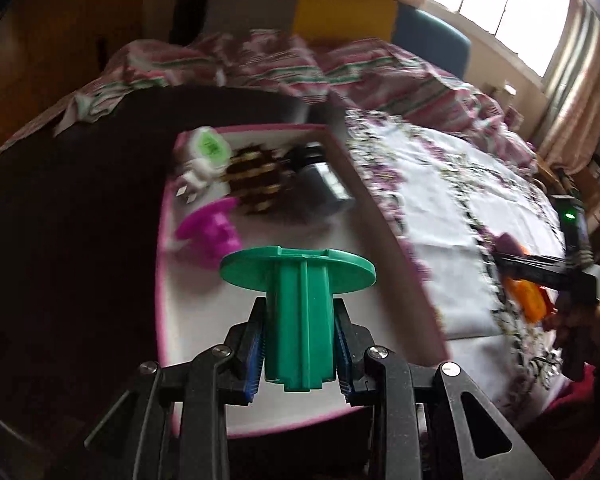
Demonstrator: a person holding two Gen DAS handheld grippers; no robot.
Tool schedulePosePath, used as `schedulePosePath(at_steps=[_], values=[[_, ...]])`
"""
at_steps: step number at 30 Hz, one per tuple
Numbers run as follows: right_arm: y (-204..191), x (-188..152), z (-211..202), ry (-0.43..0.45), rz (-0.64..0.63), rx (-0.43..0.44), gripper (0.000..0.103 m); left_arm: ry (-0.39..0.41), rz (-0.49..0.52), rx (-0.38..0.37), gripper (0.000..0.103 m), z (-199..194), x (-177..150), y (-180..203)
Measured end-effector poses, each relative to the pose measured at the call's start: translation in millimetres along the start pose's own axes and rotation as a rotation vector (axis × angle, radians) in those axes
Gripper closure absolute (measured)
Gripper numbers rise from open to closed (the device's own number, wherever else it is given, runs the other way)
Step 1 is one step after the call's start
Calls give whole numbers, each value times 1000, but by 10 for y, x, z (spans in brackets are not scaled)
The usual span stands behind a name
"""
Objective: Organize rigid objects
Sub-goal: 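Carry the green spool piece into the tray and open the left tool, then carry the purple sponge into the tray and open the right tool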
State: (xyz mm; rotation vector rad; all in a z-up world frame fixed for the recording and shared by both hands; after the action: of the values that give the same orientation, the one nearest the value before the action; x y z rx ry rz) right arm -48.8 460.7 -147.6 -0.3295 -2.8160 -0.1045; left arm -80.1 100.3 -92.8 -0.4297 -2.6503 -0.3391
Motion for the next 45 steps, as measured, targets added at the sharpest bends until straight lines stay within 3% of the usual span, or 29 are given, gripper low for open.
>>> schedulePosePath(at_steps=[11, 19, 24, 35, 45], values=[[-13, -3, -2, 0, 0, -4, 74, -45, -45, 67, 72, 292, -25, -406], [-2, -6, -6, -3, 4, -4, 74, -3, -12, 113, 72, 260, -50, -378], [2, -6, -7, -8, 9, 0, 74, 41, 36, 207, 67, 272, 14, -394], [-9, -5, -6, -7, 5, -10, 74, 58, -1, 209, 65, 224, 92, -413], [-20, -3, -8, -7, 9, -14, 74, 90, -34, 187, 57, -55, -17, -358]])
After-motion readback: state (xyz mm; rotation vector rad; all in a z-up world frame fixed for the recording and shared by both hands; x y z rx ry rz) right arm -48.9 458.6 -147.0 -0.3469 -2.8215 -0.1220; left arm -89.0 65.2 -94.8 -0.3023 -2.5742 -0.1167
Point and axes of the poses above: each gripper's, at about its wrist camera, not at the fingertips, and z roughly the way its jaws point, y to its right, x to its top, the point moved 5 cm from there along z, roughly the way its jaws point, and after that the axes turned 8 degrees about -y, right-handed, at the moved point
